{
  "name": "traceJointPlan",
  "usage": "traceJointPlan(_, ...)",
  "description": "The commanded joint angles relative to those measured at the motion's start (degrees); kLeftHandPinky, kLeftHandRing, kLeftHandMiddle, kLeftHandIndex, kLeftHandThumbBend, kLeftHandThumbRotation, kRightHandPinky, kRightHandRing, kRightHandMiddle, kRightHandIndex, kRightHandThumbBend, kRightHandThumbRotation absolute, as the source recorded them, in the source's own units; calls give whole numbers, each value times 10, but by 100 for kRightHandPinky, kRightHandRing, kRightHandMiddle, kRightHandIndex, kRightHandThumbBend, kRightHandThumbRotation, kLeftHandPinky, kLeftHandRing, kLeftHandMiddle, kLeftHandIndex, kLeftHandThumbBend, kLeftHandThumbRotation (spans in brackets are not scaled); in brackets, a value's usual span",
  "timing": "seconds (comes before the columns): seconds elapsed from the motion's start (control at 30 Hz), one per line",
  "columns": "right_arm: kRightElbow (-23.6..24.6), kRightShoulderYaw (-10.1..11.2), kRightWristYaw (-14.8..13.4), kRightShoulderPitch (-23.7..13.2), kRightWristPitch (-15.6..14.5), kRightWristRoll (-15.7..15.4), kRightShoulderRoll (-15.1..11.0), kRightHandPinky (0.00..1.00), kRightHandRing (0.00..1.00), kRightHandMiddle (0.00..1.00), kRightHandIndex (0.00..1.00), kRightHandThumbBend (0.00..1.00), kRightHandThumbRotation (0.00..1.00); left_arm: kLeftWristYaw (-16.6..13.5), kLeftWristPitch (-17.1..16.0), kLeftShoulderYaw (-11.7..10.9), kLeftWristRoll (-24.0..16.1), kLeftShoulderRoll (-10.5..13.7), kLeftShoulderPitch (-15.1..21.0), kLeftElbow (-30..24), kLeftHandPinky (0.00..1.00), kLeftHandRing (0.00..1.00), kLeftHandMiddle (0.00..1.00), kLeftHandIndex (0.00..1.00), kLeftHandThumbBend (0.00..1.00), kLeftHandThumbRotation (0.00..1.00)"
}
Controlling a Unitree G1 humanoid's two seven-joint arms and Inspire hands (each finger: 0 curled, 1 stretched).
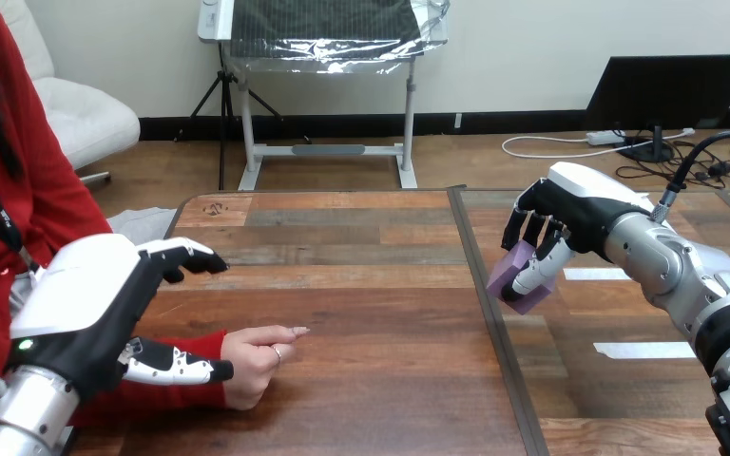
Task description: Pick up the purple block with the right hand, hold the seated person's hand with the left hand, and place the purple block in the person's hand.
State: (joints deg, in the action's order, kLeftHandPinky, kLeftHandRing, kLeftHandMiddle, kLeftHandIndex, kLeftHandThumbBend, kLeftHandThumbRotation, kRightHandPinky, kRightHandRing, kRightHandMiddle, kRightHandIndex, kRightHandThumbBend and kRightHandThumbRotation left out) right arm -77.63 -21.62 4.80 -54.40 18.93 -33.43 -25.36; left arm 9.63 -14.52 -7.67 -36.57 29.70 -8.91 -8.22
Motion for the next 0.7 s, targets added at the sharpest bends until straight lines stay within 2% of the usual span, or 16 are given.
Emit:
traceJointPlan(0.0, 29, 15, -11, -30, 9, 14, -17, 39, 43, 48, 48, 79, 0, 11, 10, 17, 7, 19, 50, 14, 62, 72, 74, 71, 100, 20)
traceJointPlan(0.23, 29, 15, -14, -30, 17, 14, -19, 39, 43, 48, 48, 80, 0, 44, 39, 32, 5, 29, 65, 20, 63, 73, 76, 73, 100, 20)
traceJointPlan(0.4, 28, 16, -13, -31, 17, 14, -19, 40, 44, 48, 48, 80, 0, 53, 51, 42, -1, 36, 75, 29, 64, 74, 77, 75, 100, 22)
traceJointPlan(0.67, 29, 18, -10, -32, 19, 17, -19, 40, 44, 48, 47, 80, 0, 78, 88, 63, -28, 48, 92, 34, 68, 77, 79, 77, 100, 25)
